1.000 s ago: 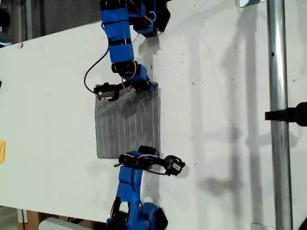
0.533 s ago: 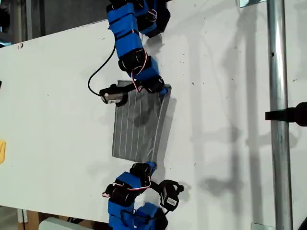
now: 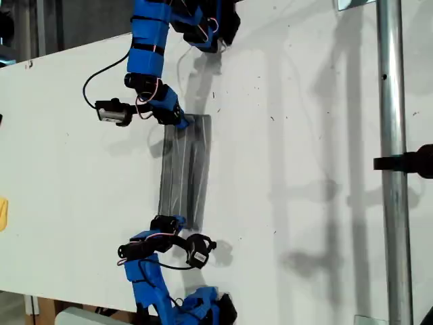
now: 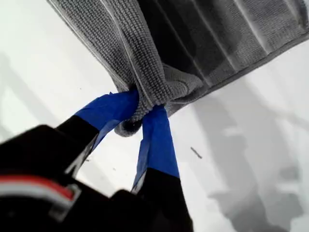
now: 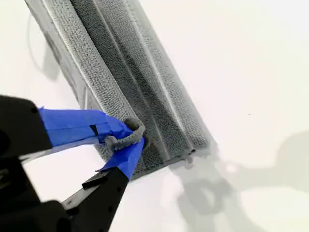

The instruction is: Grasp corners of a towel and fold twice.

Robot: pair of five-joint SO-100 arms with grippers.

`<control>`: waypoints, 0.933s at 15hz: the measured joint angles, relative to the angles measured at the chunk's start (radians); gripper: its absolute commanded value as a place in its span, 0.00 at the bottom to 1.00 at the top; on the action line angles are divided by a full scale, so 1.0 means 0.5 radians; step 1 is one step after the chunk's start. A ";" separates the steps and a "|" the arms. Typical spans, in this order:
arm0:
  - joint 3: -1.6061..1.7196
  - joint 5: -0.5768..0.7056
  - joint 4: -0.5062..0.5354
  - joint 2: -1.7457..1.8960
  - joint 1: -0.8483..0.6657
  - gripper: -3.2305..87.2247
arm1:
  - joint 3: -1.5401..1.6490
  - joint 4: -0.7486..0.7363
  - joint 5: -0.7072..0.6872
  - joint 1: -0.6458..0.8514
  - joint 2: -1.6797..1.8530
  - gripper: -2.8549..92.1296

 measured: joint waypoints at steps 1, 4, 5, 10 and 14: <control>-0.086 0.086 -0.006 -0.086 -0.120 0.00 | 0.055 -0.071 -0.144 0.147 0.052 0.03; -0.451 0.322 0.000 -0.377 -0.426 0.00 | 0.077 -0.221 -0.506 0.522 0.092 0.03; -0.638 0.374 0.046 -0.528 -0.497 0.00 | 0.058 -0.233 -0.586 0.604 0.092 0.03; -0.868 0.319 0.175 -0.733 -0.540 0.00 | 0.092 -0.230 -0.488 0.463 0.064 0.03; -0.623 0.058 0.187 -0.696 -0.301 0.00 | 0.347 -0.313 -0.098 0.058 -0.058 0.03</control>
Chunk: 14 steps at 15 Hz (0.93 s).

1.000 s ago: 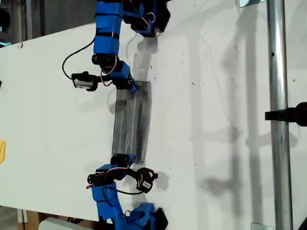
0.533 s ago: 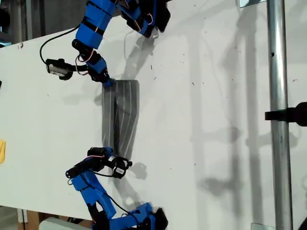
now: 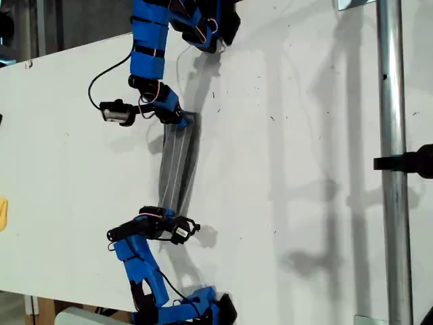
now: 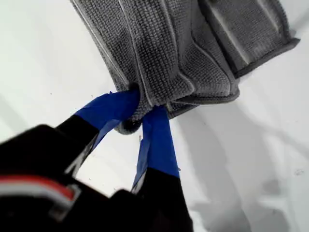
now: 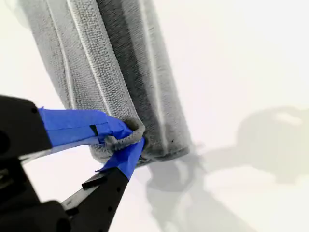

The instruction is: Grasp corners of a towel and fold twice.

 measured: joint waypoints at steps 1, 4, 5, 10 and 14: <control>0.058 -0.055 -0.009 0.000 0.074 0.00 | 0.061 -0.061 0.052 -0.067 -0.034 0.03; 0.092 -0.163 -0.092 -0.169 0.153 0.02 | 0.206 -0.291 0.077 -0.058 -0.190 0.03; 0.101 -0.175 -0.153 -0.273 0.147 0.03 | 0.206 -0.356 0.077 -0.040 -0.273 0.03; 0.117 -0.086 -0.230 -0.337 -0.077 0.13 | 0.166 -0.380 -0.052 0.163 -0.307 0.03; 0.117 0.003 -0.120 -0.331 -0.236 0.37 | 0.153 -0.126 -0.086 0.368 -0.344 0.39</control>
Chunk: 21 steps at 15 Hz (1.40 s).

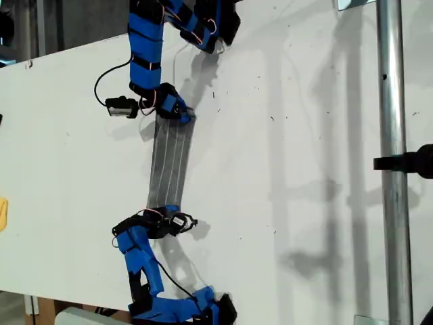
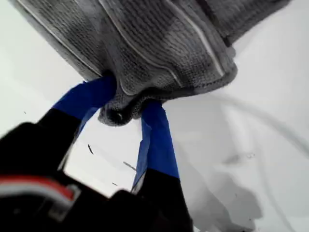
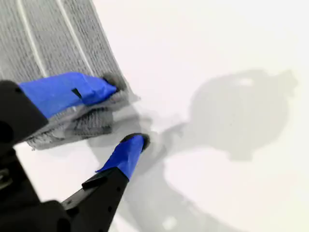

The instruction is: Grasp corners of a towel and fold twice.

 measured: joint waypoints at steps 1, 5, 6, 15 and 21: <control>0.018 0.009 0.058 0.052 -0.003 0.37 | 0.037 0.107 0.034 -0.006 0.080 0.40; 0.485 -0.104 0.104 0.868 0.224 0.34 | 0.249 0.666 0.258 -0.021 1.197 0.43; 0.693 -0.175 0.074 1.160 0.288 0.31 | 0.325 0.816 0.420 -0.067 1.549 0.44; 3.224 -0.454 -0.877 3.933 0.920 0.07 | 0.638 0.973 1.565 -0.377 1.694 0.53; 3.715 -0.393 -0.718 4.844 0.899 0.07 | 0.322 0.086 1.080 0.064 0.276 0.54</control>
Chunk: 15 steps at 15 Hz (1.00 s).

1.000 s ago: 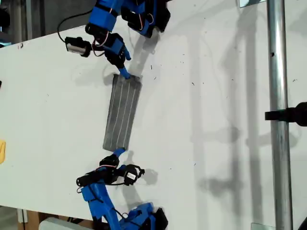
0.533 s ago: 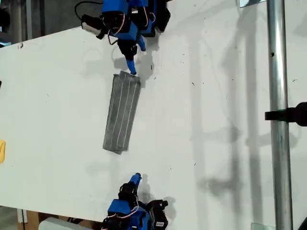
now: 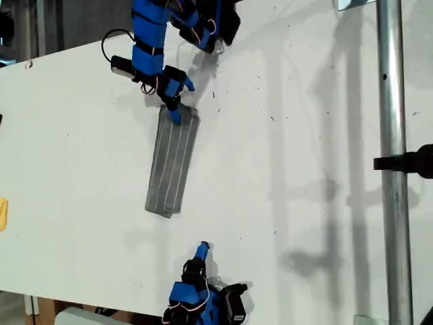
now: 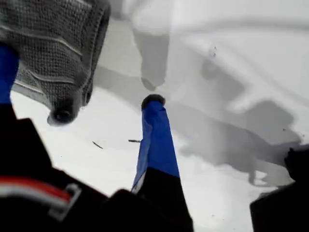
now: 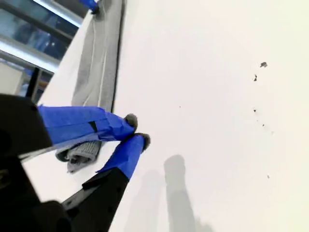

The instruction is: Grasp corners of a towel and fold twice.

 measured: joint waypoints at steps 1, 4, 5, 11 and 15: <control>0.009 0.000 0.003 0.025 -0.025 0.07 | -0.181 -0.064 -0.055 0.012 -0.264 0.53; 0.015 0.012 0.031 0.034 -0.071 0.08 | -0.834 0.040 -0.224 0.058 -0.887 0.14; 0.015 0.012 0.031 0.034 -0.083 0.08 | -1.052 0.080 -0.337 0.058 -1.040 0.05; 0.015 0.037 0.055 0.034 -0.089 0.09 | -1.264 0.393 -0.690 -0.028 -1.046 0.03; 0.015 0.049 0.055 0.034 -0.089 0.09 | -0.874 1.175 -0.206 -0.571 -0.098 0.03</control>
